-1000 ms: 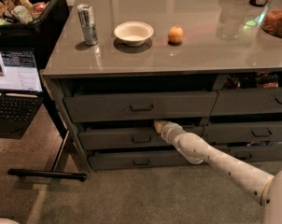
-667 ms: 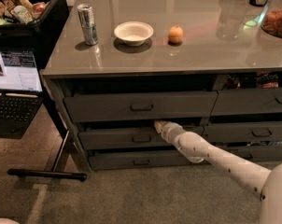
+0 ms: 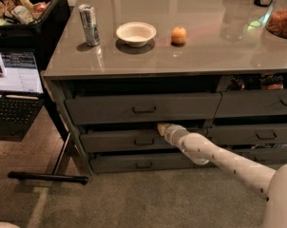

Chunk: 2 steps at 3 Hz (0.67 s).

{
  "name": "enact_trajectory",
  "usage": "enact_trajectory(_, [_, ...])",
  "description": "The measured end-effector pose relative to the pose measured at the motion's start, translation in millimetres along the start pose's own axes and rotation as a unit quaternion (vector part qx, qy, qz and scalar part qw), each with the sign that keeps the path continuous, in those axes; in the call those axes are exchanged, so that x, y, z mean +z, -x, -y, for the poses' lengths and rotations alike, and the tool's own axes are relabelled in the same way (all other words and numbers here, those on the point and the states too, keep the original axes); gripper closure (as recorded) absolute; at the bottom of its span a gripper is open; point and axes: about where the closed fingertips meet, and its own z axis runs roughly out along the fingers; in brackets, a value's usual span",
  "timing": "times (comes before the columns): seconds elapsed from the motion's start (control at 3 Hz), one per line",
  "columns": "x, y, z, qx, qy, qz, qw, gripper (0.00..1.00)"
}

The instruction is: Open middle drawer

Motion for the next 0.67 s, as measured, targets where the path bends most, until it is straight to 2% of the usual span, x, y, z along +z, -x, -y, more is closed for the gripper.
enact_trajectory(0.67, [-4.3,0.0,4.6,0.003,0.0,-0.008,1.0,1.0])
